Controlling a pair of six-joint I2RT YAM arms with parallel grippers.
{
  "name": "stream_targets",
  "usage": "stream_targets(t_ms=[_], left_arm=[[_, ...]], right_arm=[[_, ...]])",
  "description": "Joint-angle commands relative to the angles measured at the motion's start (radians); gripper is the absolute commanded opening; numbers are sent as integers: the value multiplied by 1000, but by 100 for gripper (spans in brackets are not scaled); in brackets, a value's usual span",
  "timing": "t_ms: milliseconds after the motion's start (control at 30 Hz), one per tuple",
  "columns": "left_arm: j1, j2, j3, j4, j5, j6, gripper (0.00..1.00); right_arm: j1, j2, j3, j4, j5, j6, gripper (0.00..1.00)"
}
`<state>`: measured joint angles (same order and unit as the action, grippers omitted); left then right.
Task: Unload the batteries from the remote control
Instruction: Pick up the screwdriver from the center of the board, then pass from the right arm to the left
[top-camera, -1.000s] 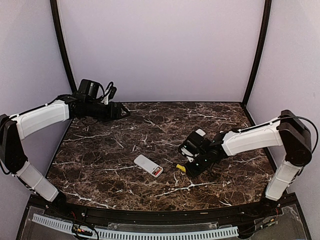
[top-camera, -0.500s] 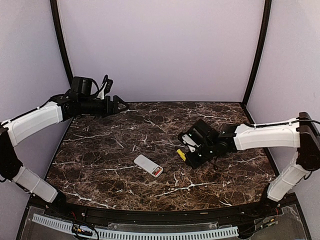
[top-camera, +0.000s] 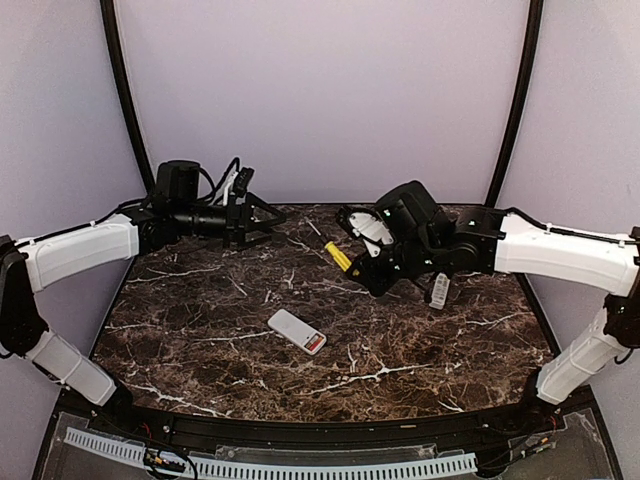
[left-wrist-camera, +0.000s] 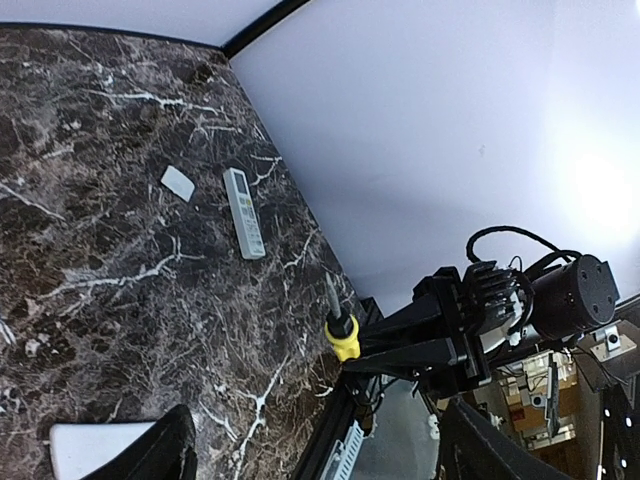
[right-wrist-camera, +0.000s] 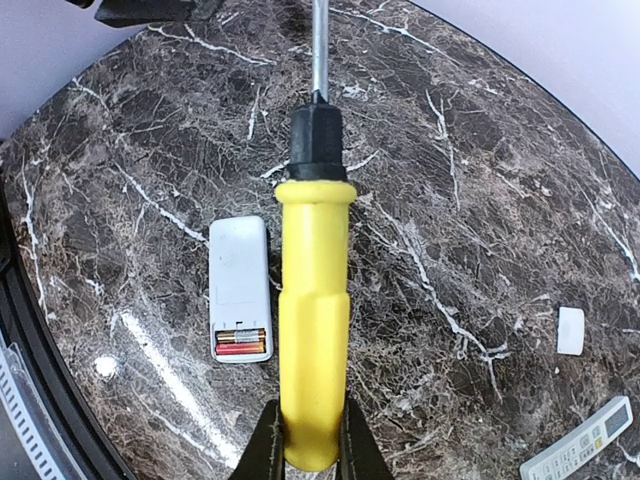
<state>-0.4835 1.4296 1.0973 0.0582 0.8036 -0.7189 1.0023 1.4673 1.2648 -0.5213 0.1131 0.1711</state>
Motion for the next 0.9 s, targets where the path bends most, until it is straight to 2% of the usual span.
stream_targets(t_ms=[0, 200, 367, 467, 700, 833, 867], left_arm=[[-41, 32, 33, 41, 78, -51, 84], [-59, 74, 23, 91, 98, -87, 82], [-67, 81, 24, 113, 102, -103, 71], [-69, 75, 24, 117, 102, -105, 60], [-69, 71, 26, 83, 82, -89, 50], [-69, 72, 31, 80, 79, -89, 32], [-68, 73, 31, 80, 79, -88, 30]], right_arm=[[33, 30, 39, -26, 30, -56, 0], [47, 28, 44, 5, -3, -46, 0], [54, 31, 50, 24, -12, -57, 0], [57, 42, 56, 30, -21, -60, 0], [68, 60, 75, 32, -15, -80, 0], [71, 68, 80, 27, -13, -86, 0], [73, 68, 80, 27, -11, -87, 0]])
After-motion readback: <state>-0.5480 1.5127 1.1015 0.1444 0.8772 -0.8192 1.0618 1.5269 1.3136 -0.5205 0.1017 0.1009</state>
